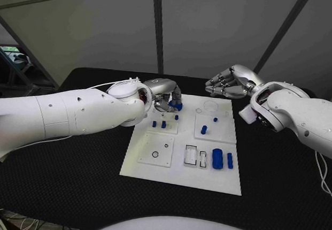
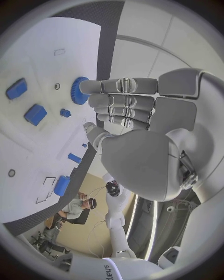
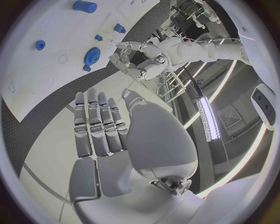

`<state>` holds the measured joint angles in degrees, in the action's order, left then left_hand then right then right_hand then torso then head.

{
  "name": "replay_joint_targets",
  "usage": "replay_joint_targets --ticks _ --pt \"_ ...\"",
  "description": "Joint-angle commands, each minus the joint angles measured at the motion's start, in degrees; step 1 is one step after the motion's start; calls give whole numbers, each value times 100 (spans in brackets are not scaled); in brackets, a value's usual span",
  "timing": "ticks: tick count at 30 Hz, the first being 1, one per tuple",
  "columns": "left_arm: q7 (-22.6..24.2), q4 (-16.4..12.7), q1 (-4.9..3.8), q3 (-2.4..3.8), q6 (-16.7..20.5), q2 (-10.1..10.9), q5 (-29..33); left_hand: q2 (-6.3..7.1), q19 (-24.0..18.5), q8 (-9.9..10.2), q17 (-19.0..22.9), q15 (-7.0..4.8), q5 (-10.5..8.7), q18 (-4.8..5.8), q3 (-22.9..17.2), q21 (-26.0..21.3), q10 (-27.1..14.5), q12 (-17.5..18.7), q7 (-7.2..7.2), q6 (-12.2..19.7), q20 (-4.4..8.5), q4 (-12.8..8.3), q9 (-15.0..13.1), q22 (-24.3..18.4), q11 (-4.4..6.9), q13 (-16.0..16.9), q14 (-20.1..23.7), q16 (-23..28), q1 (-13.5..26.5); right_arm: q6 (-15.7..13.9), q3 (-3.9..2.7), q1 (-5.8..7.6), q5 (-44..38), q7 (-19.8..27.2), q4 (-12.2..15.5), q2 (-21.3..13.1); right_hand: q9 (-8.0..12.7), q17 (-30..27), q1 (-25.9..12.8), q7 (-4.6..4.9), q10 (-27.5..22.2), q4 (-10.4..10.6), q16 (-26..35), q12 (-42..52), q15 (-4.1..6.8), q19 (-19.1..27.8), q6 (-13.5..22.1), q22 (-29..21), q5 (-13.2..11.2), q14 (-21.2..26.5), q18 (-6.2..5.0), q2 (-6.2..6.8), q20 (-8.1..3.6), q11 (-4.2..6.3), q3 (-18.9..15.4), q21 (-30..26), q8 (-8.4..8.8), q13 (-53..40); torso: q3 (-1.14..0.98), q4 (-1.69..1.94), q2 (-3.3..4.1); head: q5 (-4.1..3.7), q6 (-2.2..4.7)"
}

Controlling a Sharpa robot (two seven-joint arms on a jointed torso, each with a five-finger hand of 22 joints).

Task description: Assemble the parts on the task board

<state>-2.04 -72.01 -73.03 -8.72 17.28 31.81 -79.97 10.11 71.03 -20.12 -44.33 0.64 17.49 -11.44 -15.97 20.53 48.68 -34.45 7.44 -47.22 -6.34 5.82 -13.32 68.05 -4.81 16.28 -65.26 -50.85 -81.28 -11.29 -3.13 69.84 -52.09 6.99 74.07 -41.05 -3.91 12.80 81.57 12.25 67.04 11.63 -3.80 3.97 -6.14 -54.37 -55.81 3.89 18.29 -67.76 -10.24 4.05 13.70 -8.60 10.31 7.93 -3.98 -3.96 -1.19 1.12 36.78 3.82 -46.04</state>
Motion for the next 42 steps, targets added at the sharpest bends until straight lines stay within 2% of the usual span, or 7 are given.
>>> replay_joint_targets --ticks 1,7,16,19,21,30,42 --pt "500 105 11 6 -90 -72 -728 81 131 60 -56 1 -19 156 93 250 14 92 -26 -55 10 18 73 90 14 -95 -119 -140 31 -58 -3 9 -7 76 15 13 -4 -7 -15 8 -43 14 12 18 4 -31 44 -1 29 54 -34 -41 10 13 27 -24 -11 6 3 2 3 -21 15" --pt "584 226 50 8 -243 -201 -863 56 534 207 -674 -47 -185 298 265 1269 169 273 -74 -244 52 87 247 457 52 -314 -689 -985 -5 -80 -3 9 -7 82 18 24 -4 -8 -11 8 -45 10 12 17 3 -31 45 -1 29 55 -34 -41 10 13 30 -26 -10 7 6 3 3 -48 11" --pt "474 385 161 11 -561 -357 -1080 48 704 415 -1069 -47 -241 372 439 1772 225 474 -68 -304 64 151 412 698 42 -494 -978 -1590 -30 -80 -3 9 -8 76 25 23 -4 -9 -7 10 -49 6 13 16 2 -31 48 -1 30 58 -34 -40 10 11 32 -29 -9 7 6 6 -3 -74 -11" --pt "398 444 175 11 -693 -390 -1139 -10 750 482 -1125 -39 -708 397 516 1935 200 545 -54 -339 51 175 462 778 29 -545 -1024 -1731 -62 -80 -3 9 -9 73 26 22 -4 -9 -7 10 -49 6 13 16 2 -31 48 -1 30 58 -34 -40 10 11 32 -29 -9 7 1 7 -1 -70 -13" --pt "373 484 180 11 -709 -413 -1158 -27 799 515 -1192 -36 -773 419 541 2100 205 563 -46 -341 48 185 484 840 25 -561 -1071 -1819 -76 -80 -3 9 -9 73 24 24 -4 -9 -7 10 -49 6 13 16 2 -31 48 -1 30 58 -34 -40 10 11 32 -29 -9 7 4 12 -3 -75 -12" --pt "313 661 193 14 -569 -518 -1187 -132 1082 622 -1671 -38 -800 548 553 3043 300 632 -24 -410 47 215 561 1176 23 -629 -1385 -2304 -182 -69 -3 9 -10 76 12 46 -4 -10 -7 10 -49 6 12 16 2 -31 48 -1 30 58 -34 -41 10 10 33 -30 -10 7 12 12 1 -54 -13" --pt "264 872 203 22 -571 -659 -1202 -231 1169 678 -1782 -29 -791 591 389 3365 390 732 -21 -525 42 249 608 1320 9 -709 -1482 -2469 -281 -54 -3 8 -11 76 -2 64 -4 -10 -7 10 -49 6 12 16 2 -31 48 -1 30 58 -34 -41 10 10 33 -30 -10 7 6 12 -4 -59 -27"
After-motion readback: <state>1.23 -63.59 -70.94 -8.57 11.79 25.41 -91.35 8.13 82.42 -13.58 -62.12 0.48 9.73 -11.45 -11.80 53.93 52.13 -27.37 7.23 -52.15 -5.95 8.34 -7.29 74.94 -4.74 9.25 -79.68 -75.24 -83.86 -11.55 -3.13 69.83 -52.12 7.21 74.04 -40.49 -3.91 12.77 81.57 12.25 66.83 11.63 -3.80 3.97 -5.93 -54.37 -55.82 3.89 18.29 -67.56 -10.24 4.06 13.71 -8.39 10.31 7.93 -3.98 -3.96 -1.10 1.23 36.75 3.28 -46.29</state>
